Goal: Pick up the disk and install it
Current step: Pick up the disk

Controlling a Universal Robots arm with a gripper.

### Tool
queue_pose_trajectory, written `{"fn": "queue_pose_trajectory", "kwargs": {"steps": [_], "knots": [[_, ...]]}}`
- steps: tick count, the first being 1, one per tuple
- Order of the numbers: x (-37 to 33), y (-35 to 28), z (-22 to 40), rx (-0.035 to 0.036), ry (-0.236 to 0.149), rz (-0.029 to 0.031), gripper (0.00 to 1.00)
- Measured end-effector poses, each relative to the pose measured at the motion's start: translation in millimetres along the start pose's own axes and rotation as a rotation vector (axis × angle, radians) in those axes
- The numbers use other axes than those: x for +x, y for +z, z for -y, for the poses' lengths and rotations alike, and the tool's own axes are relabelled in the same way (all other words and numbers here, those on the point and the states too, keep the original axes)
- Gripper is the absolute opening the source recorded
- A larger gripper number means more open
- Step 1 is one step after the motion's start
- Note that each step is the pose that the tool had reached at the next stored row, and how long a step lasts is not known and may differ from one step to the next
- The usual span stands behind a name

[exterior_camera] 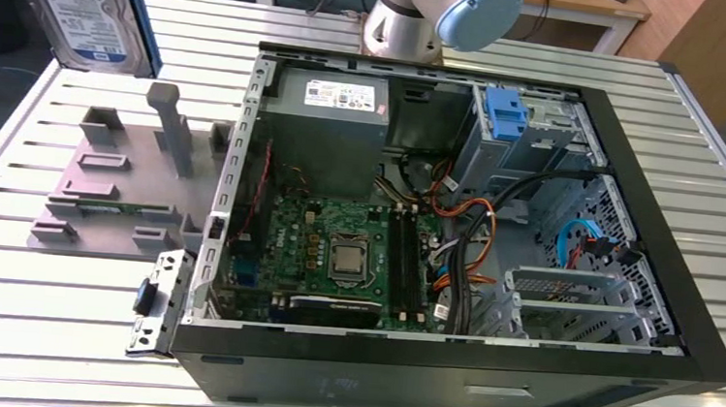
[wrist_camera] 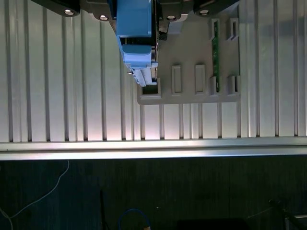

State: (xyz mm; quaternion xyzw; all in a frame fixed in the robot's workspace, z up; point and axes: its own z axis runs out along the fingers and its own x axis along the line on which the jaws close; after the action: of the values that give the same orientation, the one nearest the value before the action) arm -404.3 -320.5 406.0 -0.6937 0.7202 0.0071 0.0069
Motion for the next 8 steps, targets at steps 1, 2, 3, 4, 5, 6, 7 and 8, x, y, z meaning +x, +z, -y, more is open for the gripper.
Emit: {"fn": "queue_pose_trajectory", "kwargs": {"steps": [1, 2, 3, 4, 5, 6, 7, 8], "knots": [[0.0, -0.2, 0.0, 0.0, 0.0, 0.0, 0.36], [0.0, -0.5, 0.0, 0.0, 0.0, 0.0, 0.36], [0.0, -0.7, 0.0, 0.0, 0.0, 0.0, 0.36], [0.0, -0.9, 0.0, 0.0001, 0.0, 0.0, 0.36], [0.0, -1.1, 0.0, 0.0001, 0.0, 0.0, 0.36], [0.0, -1.4, 0.0, 0.0001, 0.0, 0.0, 0.36], [0.0, -1.6, 0.0, 0.0, 0.0, 0.0, 0.36], [0.0, -1.8, 0.0, 0.0, 0.0, 0.0, 0.36]]}}
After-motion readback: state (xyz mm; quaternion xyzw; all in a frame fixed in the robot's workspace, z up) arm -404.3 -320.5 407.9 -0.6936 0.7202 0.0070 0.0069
